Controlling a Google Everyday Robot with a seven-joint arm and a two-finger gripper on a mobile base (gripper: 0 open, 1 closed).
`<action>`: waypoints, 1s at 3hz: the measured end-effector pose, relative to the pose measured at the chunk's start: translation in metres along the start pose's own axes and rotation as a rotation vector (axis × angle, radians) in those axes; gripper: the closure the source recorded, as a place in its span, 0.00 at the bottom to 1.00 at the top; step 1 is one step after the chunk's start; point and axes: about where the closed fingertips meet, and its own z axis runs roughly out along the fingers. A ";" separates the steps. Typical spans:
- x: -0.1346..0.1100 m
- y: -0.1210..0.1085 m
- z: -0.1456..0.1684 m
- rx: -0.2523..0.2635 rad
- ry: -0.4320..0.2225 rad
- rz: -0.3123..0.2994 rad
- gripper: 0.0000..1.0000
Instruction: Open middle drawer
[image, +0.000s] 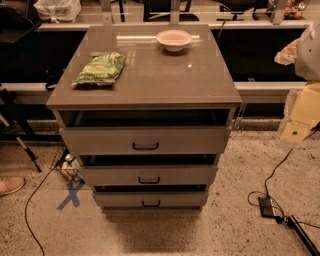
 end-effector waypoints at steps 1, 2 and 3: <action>0.000 0.000 0.000 0.000 0.000 0.000 0.00; 0.003 0.002 0.005 -0.011 -0.008 0.001 0.00; 0.014 0.016 0.054 -0.089 -0.062 0.013 0.00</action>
Offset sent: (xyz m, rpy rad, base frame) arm -0.0026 -0.0062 -0.0185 0.0232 0.0423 0.0081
